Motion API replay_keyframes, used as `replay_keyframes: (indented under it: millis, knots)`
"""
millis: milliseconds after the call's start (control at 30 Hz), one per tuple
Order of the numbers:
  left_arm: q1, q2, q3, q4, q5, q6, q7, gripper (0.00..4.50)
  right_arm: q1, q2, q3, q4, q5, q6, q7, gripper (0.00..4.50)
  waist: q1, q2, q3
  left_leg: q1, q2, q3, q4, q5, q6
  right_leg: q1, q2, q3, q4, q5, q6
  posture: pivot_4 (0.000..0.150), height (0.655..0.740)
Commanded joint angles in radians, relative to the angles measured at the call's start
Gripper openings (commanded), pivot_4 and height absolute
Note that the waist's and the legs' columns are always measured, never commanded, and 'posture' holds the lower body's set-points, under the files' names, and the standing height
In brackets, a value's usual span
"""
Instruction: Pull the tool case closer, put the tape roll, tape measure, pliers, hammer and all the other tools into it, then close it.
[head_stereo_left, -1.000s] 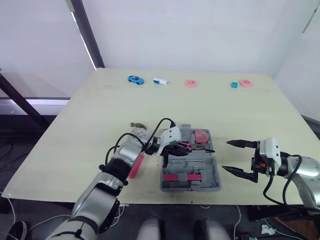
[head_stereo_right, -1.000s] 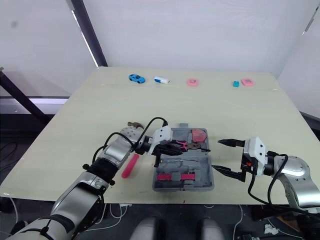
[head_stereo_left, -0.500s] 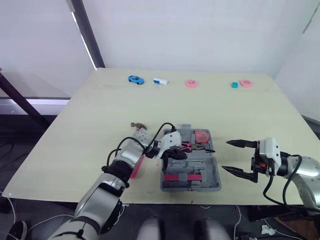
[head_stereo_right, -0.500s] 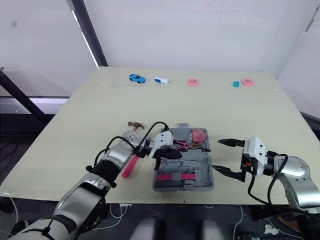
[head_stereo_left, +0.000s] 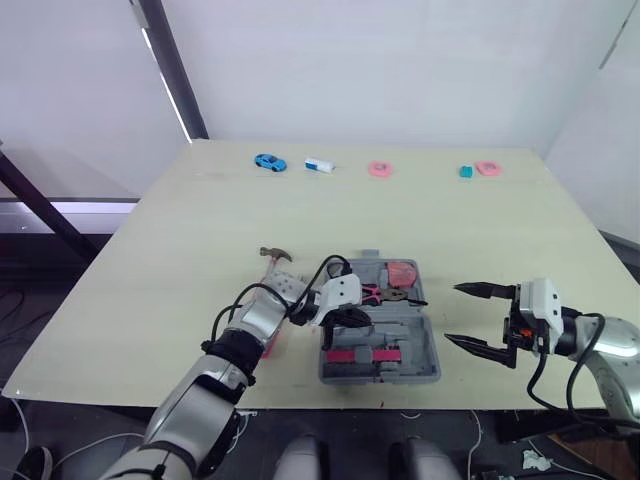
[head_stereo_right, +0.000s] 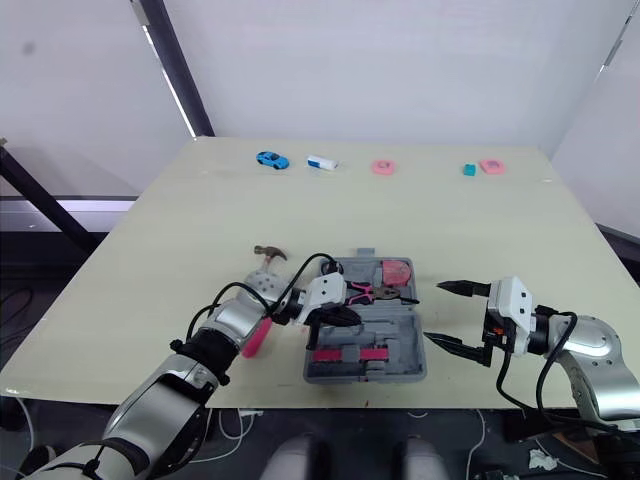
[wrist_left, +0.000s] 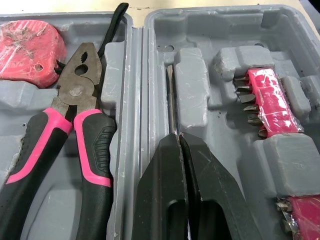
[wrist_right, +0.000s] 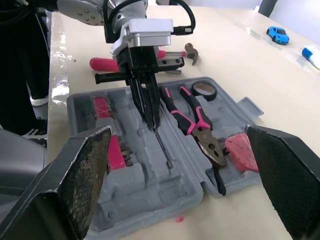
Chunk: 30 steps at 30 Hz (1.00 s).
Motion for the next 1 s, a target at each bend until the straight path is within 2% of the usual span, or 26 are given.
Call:
replay_keyframes:
  millis: [33, 100, 267, 400, 467, 633, 733, 767, 800, 833, 867, 967, 1000]
  knots:
    - [0.043, 0.008, -0.006, 0.032, 0.01, 0.029, -0.005, 0.07, -0.005, -0.01, -0.032, -0.023, 0.014, -0.022, 0.0, 4.5, 0.0, 0.0, 0.0, 0.0, 0.0, 0.0, 0.0, 0.0, 0.0, 0.0, 0.0, 0.0, 0.0, 0.0, 0.0, 0.15, 0.7395]
    - [0.041, -0.003, 0.036, 0.0, -0.035, 0.032, 0.002, 0.07, -0.006, -0.004, -0.036, -0.021, 0.022, -0.018, -0.004, 4.5, 0.0, 0.0, 0.0, 0.0, 0.0, 0.0, 0.0, 0.0, 0.0, 0.0, 0.0, 0.0, 0.0, 0.0, 0.0, 0.15, 0.7395]
    - [0.06, 0.01, 0.178, -0.215, -0.198, 0.215, 0.022, 0.07, 0.001, 0.01, -0.057, -0.035, 0.048, -0.001, -0.034, 4.5, 0.001, 0.0, 0.002, -0.003, 0.0, 0.0, 0.0, 0.0, 0.0, -0.002, 0.0, 0.0, 0.0, 0.0, -0.001, 0.15, 0.7395]
    - [0.161, 0.039, 0.357, -0.453, -0.342, 0.335, 0.131, 0.07, 0.038, 0.023, -0.103, -0.054, 0.068, 0.017, -0.094, 4.5, 0.001, 0.001, 0.002, -0.003, 0.0, -0.001, -0.001, 0.0, 0.0, -0.003, 0.0, 0.0, 0.0, 0.001, -0.001, 0.15, 0.7395]
    - [0.208, 0.056, 0.423, -0.516, -0.4, 0.409, 0.172, 0.07, 0.065, 0.032, -0.128, -0.05, 0.081, 0.018, -0.111, 4.5, 0.001, 0.001, 0.002, -0.002, 0.0, -0.001, -0.001, 0.0, 0.0, -0.002, 0.0, 0.0, 0.0, 0.001, 0.0, 0.15, 0.7395]
    - [0.418, 0.158, 0.625, -0.599, -0.468, 0.437, 0.247, 0.07, 0.149, 0.055, -0.206, -0.032, 0.098, 0.007, -0.157, 4.5, -0.006, 0.001, 0.002, -0.001, 0.001, -0.001, -0.002, 0.0, 0.0, -0.002, 0.0, 0.0, 0.0, 0.0, 0.0, 0.15, 0.7395]
    - [0.524, 0.203, 0.708, -0.6, -0.472, 0.405, 0.283, 0.96, 0.203, 0.061, -0.25, -0.023, 0.098, 0.0, -0.17, 4.5, -0.003, 0.001, 0.003, -0.001, 0.002, -0.002, -0.002, 0.0, 0.0, -0.003, -0.001, 0.0, 0.0, 0.0, 0.0, 0.15, 0.7395]
    - [0.561, 0.215, 0.734, -0.596, -0.469, 0.389, 0.292, 1.51, 0.222, 0.062, -0.264, -0.021, 0.098, -0.004, -0.172, 4.5, 0.0, 0.001, 0.003, -0.001, 0.002, -0.002, -0.002, 0.0, 0.0, -0.003, -0.002, 0.0, -0.001, -0.001, 0.001, 0.15, 0.7395]
    - [0.601, 0.225, 0.766, -0.587, -0.466, 0.365, 0.299, 1.81, 0.243, 0.062, -0.279, -0.019, 0.1, -0.004, -0.174, 4.5, 0.002, 0.001, 0.003, -0.001, 0.002, -0.002, -0.002, 0.0, 0.0, -0.003, -0.002, 0.0, -0.001, -0.001, 0.002, 0.15, 0.7395]
    - [0.636, 0.233, 0.792, -0.584, -0.47, 0.352, 0.301, 2.38, 0.263, 0.063, -0.292, -0.02, 0.102, -0.004, -0.176, 4.5, 0.003, 0.001, 0.003, -0.001, 0.002, -0.002, -0.002, 0.0, 0.0, -0.003, -0.004, 0.0, -0.001, -0.002, 0.003, 0.15, 0.7395]
    - [0.678, 0.242, 0.815, -0.583, -0.472, 0.338, 0.299, 2.76, 0.285, 0.063, -0.307, -0.021, 0.105, -0.004, -0.176, 4.5, 0.003, 0.001, 0.003, 0.0, 0.002, -0.002, -0.002, 0.0, 0.0, -0.003, -0.005, 0.0, -0.001, -0.002, 0.003, 0.15, 0.7395]
    - [0.784, 0.25, 0.869, -0.606, -0.483, 0.329, 0.31, 4.33, 0.349, 0.067, -0.343, -0.028, 0.117, 0.0, -0.173, 4.5, 0.003, 0.001, 0.003, -0.001, 0.003, -0.001, -0.003, -0.001, -0.001, -0.004, -0.008, 0.0, -0.002, -0.002, 0.002, 0.15, 0.7395]
    - [0.81, 0.251, 0.884, -0.612, -0.486, 0.324, 0.315, 4.48, 0.368, 0.068, -0.352, -0.03, 0.119, -0.002, -0.173, 4.5, 0.004, 0.001, 0.003, -0.001, 0.003, -0.002, -0.003, -0.001, -0.001, -0.004, -0.008, -0.001, -0.003, -0.001, 0.002, 0.15, 0.7395]
